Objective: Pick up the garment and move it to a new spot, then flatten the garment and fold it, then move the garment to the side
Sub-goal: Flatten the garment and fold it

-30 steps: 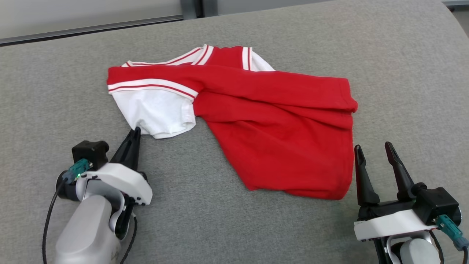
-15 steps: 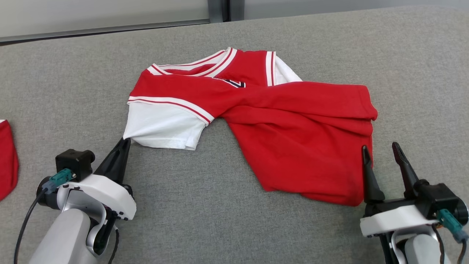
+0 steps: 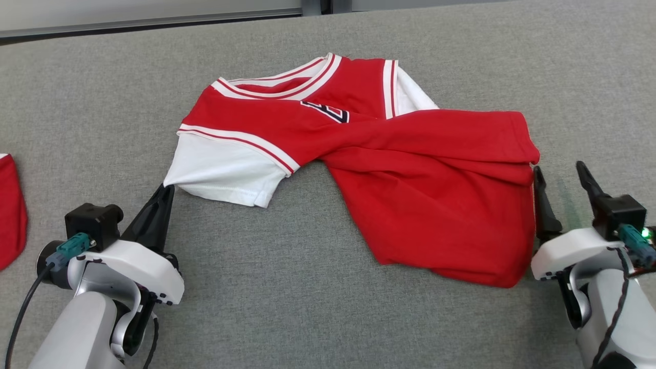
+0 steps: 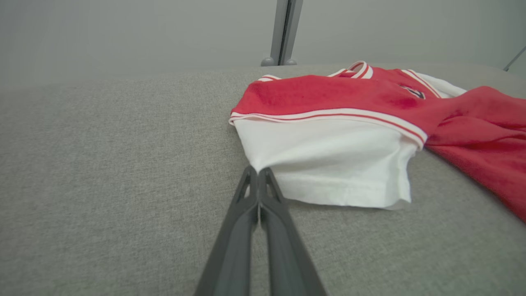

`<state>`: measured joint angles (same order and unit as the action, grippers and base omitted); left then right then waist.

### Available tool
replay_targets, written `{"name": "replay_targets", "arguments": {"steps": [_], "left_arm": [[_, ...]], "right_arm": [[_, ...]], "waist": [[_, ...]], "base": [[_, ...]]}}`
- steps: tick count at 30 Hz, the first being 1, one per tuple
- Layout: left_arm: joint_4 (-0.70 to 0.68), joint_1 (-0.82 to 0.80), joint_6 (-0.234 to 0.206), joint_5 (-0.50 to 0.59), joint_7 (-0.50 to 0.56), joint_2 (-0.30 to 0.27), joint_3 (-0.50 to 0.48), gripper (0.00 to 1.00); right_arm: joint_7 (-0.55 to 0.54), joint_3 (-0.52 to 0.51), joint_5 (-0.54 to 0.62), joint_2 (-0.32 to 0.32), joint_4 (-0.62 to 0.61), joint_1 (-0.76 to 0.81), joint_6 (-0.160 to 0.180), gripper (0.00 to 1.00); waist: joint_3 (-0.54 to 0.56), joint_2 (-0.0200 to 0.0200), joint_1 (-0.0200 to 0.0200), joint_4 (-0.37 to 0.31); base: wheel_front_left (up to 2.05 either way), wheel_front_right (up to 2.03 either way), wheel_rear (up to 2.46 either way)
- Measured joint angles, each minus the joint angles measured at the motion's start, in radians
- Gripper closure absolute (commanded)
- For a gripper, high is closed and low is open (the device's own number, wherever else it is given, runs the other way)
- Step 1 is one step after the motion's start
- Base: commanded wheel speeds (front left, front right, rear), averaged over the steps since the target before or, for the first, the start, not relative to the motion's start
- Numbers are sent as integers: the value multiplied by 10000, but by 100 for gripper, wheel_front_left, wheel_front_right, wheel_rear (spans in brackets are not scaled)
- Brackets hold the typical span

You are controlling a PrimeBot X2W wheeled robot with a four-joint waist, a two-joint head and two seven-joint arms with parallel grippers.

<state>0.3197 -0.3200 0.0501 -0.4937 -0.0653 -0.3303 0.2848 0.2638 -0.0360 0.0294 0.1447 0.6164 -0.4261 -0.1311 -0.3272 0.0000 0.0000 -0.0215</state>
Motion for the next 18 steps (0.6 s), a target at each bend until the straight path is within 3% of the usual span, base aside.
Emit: {"name": "replay_targets", "arguments": {"steps": [12,13,14,16,18], "left_arm": [[-479,-97,-119,-10,123,-79,33,100],[-489,-141,-119,-10,123,-81,36,100],[-497,-164,-119,-10,123,-82,40,100],[-495,-168,-127,-12,123,-96,44,100],[-506,-222,-130,-12,96,-100,54,100]], "right_arm": [[2,930,0,75,1476,-1330,0,1],[2,1024,-8,92,1473,-1405,0,52],[2,1099,-12,94,1473,-1475,0,52],[2,1210,-67,113,1467,-1534,0,100],[2,1317,-182,171,1402,-1553,0,100]], "waist": [[-469,0,0,238],[-505,0,0,264],[-535,0,0,289],[-572,0,0,328],[-556,0,0,357]], "base": [[0,0,0],[0,0,0],[0,0,0],[0,0,0],[0,0,0]]}}
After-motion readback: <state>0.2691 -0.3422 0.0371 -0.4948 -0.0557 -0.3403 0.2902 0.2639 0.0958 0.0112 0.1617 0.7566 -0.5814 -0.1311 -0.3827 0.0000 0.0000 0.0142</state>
